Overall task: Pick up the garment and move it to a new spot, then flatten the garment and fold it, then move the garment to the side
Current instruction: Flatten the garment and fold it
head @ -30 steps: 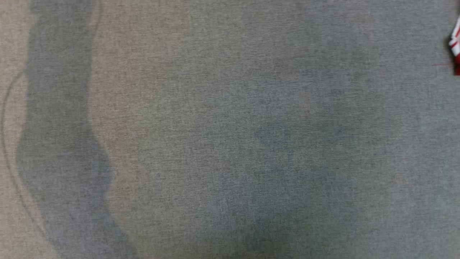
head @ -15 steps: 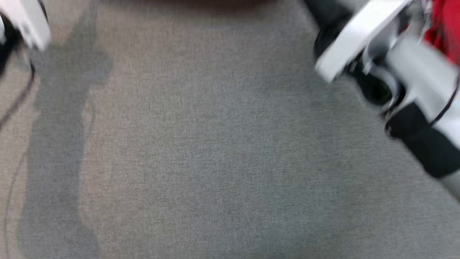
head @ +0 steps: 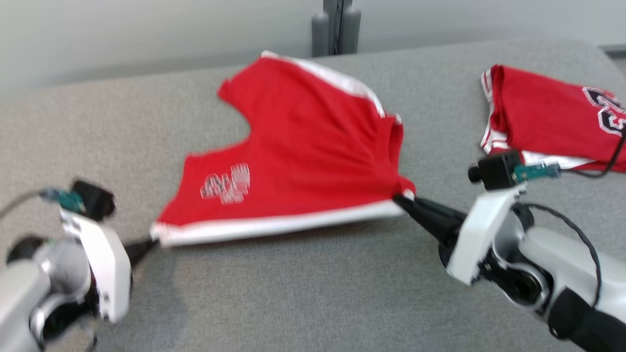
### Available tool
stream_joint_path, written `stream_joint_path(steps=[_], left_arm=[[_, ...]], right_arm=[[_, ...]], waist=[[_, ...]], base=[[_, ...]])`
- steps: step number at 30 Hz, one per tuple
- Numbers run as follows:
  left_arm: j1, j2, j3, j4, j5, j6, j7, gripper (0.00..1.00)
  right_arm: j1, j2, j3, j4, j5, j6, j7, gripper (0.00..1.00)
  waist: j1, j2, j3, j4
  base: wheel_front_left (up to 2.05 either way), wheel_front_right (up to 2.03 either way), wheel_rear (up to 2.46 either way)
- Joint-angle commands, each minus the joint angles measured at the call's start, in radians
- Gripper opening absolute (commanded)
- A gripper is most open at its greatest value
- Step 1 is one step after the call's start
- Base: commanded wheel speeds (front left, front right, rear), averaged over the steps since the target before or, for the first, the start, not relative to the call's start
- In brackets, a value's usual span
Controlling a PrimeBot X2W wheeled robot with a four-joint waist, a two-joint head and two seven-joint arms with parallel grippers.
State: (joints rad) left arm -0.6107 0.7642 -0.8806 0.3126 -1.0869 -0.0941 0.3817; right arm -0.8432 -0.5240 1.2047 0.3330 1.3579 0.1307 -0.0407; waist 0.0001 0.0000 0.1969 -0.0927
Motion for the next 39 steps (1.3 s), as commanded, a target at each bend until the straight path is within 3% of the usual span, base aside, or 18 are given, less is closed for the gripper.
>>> stream_joint_path(steps=[1,9,12,15,23,29,33,39], left_arm=[[0.07,0.038,-0.011,-0.081,-0.025,0.027,0.021,0.0],[0.317,0.222,-0.017,-0.508,-0.137,0.191,0.055,0.0],[0.348,0.267,0.005,-0.594,-0.145,0.242,0.033,0.0],[0.325,0.29,0.026,-0.627,-0.14,0.264,0.033,0.0],[0.142,0.265,0.073,-0.527,-0.093,0.221,0.104,0.0],[-0.075,0.194,0.097,-0.368,-0.095,0.142,0.226,0.0],[-0.221,0.157,0.108,-0.276,-0.116,0.093,0.333,0.0],[-0.411,0.091,0.11,-0.165,-0.096,0.068,0.444,0.0]], right_arm=[[0.045,-0.036,0.009,-0.029,0.019,0.0,0.001,0.0],[0.214,-0.2,0.039,-0.203,0.061,0.0,0.011,0.0],[0.245,-0.243,0.033,-0.251,0.066,0.0,0.007,0.0],[0.258,-0.258,0.014,-0.27,0.07,0.0,-0.002,0.0],[0.215,-0.184,-0.047,-0.224,0.1,0.0,-0.005,0.0],[0.132,-0.077,-0.076,-0.189,0.148,0.0,0.052,0.0],[0.047,-0.04,-0.098,-0.172,0.183,0.0,0.118,0.0],[-0.042,-0.01,-0.157,-0.172,0.207,0.0,0.118,0.0]], waist=[[-0.0001,0.0,-0.083,-0.004],[-0.0001,0.0,-0.142,-0.001],[-0.0001,0.0,-0.142,-0.002],[-0.0001,0.0,-0.135,-0.012],[-0.0001,0.0,-0.032,-0.055],[-0.0001,0.0,0.117,-0.102],[-0.0001,0.0,0.199,-0.13],[-0.0001,0.0,0.278,-0.162]], base=[[0.0,0.0,0.0],[0.0,0.0,0.0],[0.0,0.0,0.0],[0.0,0.0,0.0],[0.0,0.0,0.0],[0.0,0.0,0.0],[0.0,0.0,0.0],[0.0,0.0,0.0]])
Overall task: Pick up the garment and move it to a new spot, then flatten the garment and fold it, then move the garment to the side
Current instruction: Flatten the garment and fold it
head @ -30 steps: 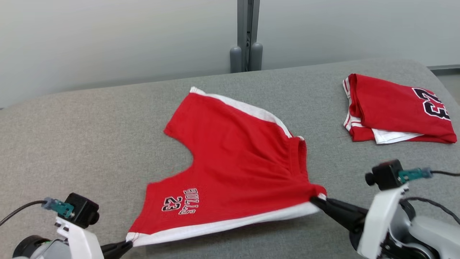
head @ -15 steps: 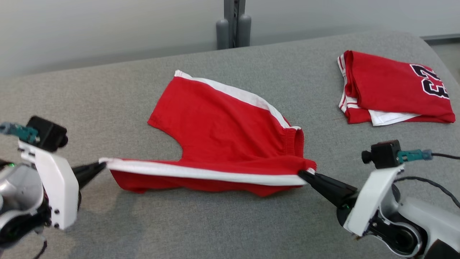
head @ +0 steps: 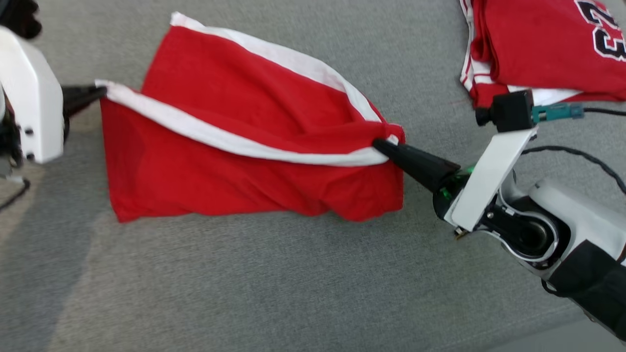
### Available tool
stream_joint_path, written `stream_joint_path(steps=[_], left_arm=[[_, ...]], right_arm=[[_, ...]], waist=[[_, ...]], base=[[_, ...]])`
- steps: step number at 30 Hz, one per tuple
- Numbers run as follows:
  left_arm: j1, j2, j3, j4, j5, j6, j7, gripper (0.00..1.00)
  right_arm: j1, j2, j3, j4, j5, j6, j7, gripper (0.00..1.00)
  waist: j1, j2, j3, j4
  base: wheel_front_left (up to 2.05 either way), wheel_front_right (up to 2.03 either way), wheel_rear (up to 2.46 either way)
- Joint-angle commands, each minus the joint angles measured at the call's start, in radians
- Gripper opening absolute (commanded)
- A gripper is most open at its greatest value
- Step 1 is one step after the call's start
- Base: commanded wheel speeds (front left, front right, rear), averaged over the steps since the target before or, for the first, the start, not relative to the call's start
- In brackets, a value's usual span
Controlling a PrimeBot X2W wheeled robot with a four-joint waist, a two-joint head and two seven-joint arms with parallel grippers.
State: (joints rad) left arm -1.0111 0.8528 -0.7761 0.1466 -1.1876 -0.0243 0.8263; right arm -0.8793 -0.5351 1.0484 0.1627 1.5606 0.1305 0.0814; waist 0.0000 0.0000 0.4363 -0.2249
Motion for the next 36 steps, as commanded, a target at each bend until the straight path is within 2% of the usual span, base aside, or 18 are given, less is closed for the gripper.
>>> stream_joint_path(steps=[1,7,13,20,29,30,32,33,34,35,36], left_arm=[[-0.037,-0.007,0.006,0.019,0.007,-0.003,0.013,0.0],[-0.181,-0.051,0.032,0.115,0.006,-0.009,0.06,0.0],[-0.289,-0.057,0.025,0.204,0.045,-0.015,0.107,0.0],[-0.348,-0.045,0.036,0.315,0.063,-0.036,0.098,0.0],[-0.413,-0.086,0.014,0.423,0.094,-0.061,0.09,0.0],[-0.416,-0.09,0.014,0.432,0.095,-0.064,0.084,0.0],[-0.413,-0.1,0.009,0.445,0.09,-0.072,0.082,0.0],[-0.412,-0.106,0.011,0.448,0.08,-0.078,0.079,0.45],[-0.413,-0.111,0.013,0.451,0.076,-0.082,0.073,0.69],[-0.414,-0.116,0.012,0.454,0.072,-0.087,0.069,0.88],[-0.413,-0.119,0.008,0.457,0.072,-0.089,0.069,0.97]], right_arm=[[-0.013,0.005,-0.009,-0.005,0.01,0.0,-0.006,0.0],[-0.022,0.026,-0.049,-0.029,0.028,0.0,-0.047,0.0],[0.0,0.048,-0.074,-0.044,0.028,0.0,-0.098,0.0],[-0.009,0.09,-0.098,-0.048,0.029,0.0,-0.139,0.0],[-0.032,0.131,-0.108,-0.024,0.019,0.0,-0.145,0.0],[-0.035,0.135,-0.104,-0.02,0.017,0.0,-0.139,0.03],[-0.042,0.142,-0.097,-0.006,0.013,0.0,-0.13,0.25],[-0.046,0.145,-0.096,-0.001,0.013,0.0,-0.13,0.44],[-0.048,0.149,-0.096,0.004,0.01,0.0,-0.131,0.77],[-0.049,0.151,-0.096,0.007,0.009,0.0,-0.131,0.94],[-0.049,0.153,-0.095,0.01,0.008,0.0,-0.13,1.0]], waist=[[0.0,0.0,0.048,-0.035],[0.0,0.0,0.105,-0.073],[0.0,0.0,0.147,-0.11],[0.0,0.0,0.181,-0.158],[0.0,0.0,0.206,-0.181],[0.0,0.0,0.208,-0.183],[0.0,0.0,0.208,-0.183],[0.0,0.0,0.208,-0.182],[0.0,0.0,0.208,-0.181],[0.0,0.0,0.207,-0.179],[0.0,0.0,0.205,-0.177]], base=[[0.0,0.0,0.0],[0.0,0.0,0.0],[0.0,0.0,0.0],[0.0,0.0,0.0],[0.0,0.0,0.0],[0.0,0.0,0.0],[0.0,0.0,0.0],[0.0,0.0,0.0],[0.0,0.0,0.0],[0.0,0.0,0.0],[0.0,0.0,0.0]])
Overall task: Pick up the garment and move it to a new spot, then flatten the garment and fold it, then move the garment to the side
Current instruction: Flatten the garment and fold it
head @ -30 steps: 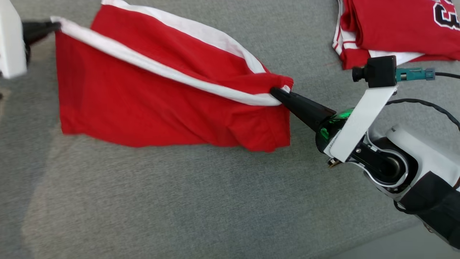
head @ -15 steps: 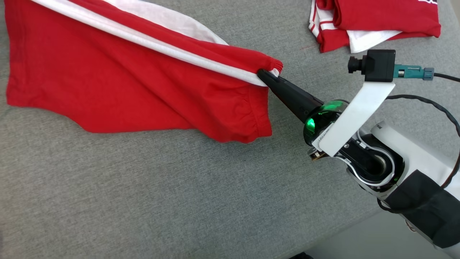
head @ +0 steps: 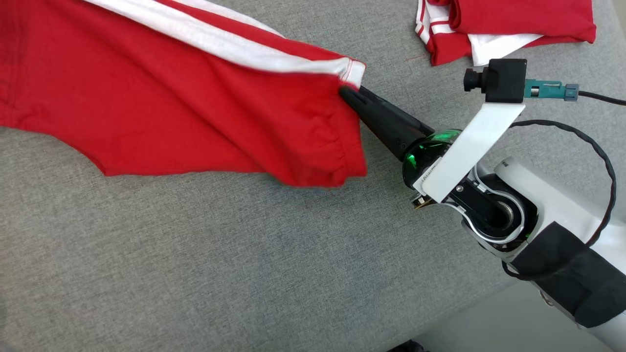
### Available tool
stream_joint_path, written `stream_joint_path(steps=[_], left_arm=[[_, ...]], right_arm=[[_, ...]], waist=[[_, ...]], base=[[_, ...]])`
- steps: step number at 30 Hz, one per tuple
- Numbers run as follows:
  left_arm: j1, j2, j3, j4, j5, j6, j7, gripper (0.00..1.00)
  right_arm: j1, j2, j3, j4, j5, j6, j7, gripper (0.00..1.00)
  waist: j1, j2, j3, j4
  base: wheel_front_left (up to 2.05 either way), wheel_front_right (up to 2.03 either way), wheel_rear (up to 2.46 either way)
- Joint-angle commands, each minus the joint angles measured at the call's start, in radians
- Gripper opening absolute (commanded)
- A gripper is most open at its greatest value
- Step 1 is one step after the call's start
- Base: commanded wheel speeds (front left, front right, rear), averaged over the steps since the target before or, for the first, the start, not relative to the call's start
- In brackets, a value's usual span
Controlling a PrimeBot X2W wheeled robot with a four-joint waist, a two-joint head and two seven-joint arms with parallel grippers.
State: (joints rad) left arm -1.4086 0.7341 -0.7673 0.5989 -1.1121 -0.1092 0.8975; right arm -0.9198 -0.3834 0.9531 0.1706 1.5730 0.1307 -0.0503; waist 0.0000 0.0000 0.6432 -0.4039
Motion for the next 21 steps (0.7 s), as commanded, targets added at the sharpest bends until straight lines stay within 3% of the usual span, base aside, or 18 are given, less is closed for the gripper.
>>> stream_joint_path(steps=[1,8,21], left_arm=[[-0.013,-0.004,-0.004,0.008,-0.005,-0.005,-0.004,1.0],[0.033,-0.011,-0.005,0.019,-0.039,-0.019,-0.039,1.0],[0.186,0.075,-0.049,-0.001,-0.147,-0.02,0.097,1.0]], right_arm=[[-0.009,0.002,0.0,0.007,-0.006,0.0,0.001,1.0],[0.015,-0.015,-0.006,0.021,-0.008,0.0,-0.014,1.0],[0.15,-0.14,-0.02,-0.054,-0.023,0.0,-0.085,1.0]], waist=[[0.0,0.0,-0.005,0.005],[0.0,0.0,-0.056,0.016],[0.0,0.0,-0.12,-0.03]], base=[[0.0,0.0,0.0],[0.0,0.0,0.0],[0.0,0.0,0.0]])
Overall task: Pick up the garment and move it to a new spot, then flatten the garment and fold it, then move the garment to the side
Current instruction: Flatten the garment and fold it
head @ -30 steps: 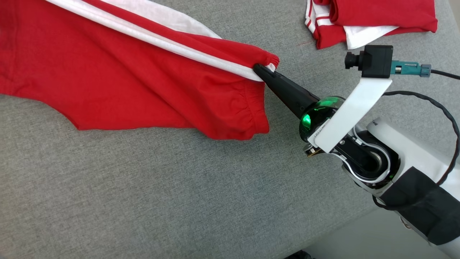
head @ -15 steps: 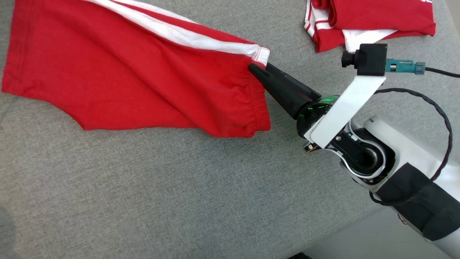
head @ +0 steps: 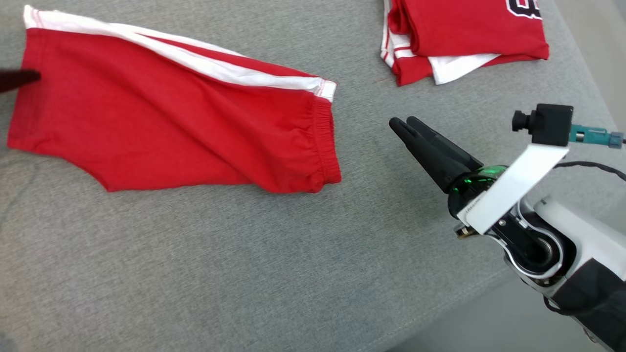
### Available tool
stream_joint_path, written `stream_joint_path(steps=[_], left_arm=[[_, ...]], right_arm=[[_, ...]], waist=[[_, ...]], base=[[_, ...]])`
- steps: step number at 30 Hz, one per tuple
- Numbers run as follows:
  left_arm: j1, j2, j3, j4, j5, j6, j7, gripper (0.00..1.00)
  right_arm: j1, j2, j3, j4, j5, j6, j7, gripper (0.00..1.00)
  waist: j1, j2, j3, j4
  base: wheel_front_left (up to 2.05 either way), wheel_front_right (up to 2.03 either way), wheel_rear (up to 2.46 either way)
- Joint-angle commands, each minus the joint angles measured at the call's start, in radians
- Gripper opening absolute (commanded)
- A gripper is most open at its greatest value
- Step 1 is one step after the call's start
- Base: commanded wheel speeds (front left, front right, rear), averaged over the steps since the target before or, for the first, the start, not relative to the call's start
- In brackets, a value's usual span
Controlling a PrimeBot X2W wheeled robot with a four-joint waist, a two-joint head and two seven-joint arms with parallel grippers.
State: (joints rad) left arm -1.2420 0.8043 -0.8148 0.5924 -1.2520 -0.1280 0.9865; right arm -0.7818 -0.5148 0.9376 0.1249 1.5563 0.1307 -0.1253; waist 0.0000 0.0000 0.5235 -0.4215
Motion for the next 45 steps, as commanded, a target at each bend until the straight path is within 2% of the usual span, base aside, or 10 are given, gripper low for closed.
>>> stream_joint_path(steps=[1,5,14,15,16,17,18,19,29,45], left_arm=[[0.028,0.009,-0.005,0.008,-0.009,0.004,0.013,1.0],[0.055,0.033,-0.016,0.019,-0.008,0.009,0.027,1.0],[0.091,0.0,0.016,-0.043,-0.117,0.008,0.082,1.0],[0.091,-0.001,0.016,-0.051,-0.119,0.014,0.083,0.95],[0.088,0.001,0.015,-0.06,-0.112,0.015,0.08,0.64],[0.087,0.002,0.013,-0.066,-0.105,0.022,0.076,0.4],[0.087,0.004,0.011,-0.07,-0.098,0.025,0.072,0.11],[0.089,0.007,0.01,-0.072,-0.092,0.031,0.07,0.0],[0.164,-0.017,0.009,-0.07,-0.116,0.028,0.012,0.0],[0.429,-0.033,0.035,-0.092,-0.237,0.01,-0.1,0.0]], right_arm=[[0.021,-0.017,-0.005,-0.016,-0.01,0.0,-0.015,1.0],[0.049,-0.048,-0.011,-0.049,-0.022,0.0,-0.038,1.0],[0.093,-0.079,-0.022,-0.073,-0.024,0.0,-0.066,1.0],[0.095,-0.079,-0.022,-0.071,-0.025,0.0,-0.068,1.0],[0.094,-0.076,-0.022,-0.068,-0.026,0.0,-0.069,1.0],[0.093,-0.071,-0.022,-0.066,-0.027,0.0,-0.07,1.0],[0.091,-0.067,-0.021,-0.064,-0.027,0.0,-0.07,1.0],[0.088,-0.065,-0.019,-0.063,-0.029,0.0,-0.069,1.0],[0.099,-0.065,-0.012,-0.037,-0.04,0.0,-0.061,1.0],[0.196,-0.135,-0.006,-0.01,0.005,0.0,-0.037,1.0]], waist=[[0.0,0.0,0.0,-0.019],[0.0,0.0,0.003,-0.043],[0.0,0.0,-0.003,-0.053],[0.0,0.0,-0.003,-0.052],[0.0,0.0,-0.003,-0.052],[0.0,0.0,-0.003,-0.051],[0.0,0.0,-0.004,-0.051],[0.0,0.0,-0.005,-0.049],[0.0,0.0,-0.096,0.04],[0.0,0.0,-0.299,0.22]], base=[[0.0,0.0,0.0],[0.0,0.0,0.0],[0.0,0.0,0.0],[0.0,0.0,0.0],[0.0,0.0,0.0],[0.0,0.0,0.0],[0.0,0.0,0.0],[0.0,0.0,0.0],[0.0,0.0,0.0],[0.0,0.0,0.0]])
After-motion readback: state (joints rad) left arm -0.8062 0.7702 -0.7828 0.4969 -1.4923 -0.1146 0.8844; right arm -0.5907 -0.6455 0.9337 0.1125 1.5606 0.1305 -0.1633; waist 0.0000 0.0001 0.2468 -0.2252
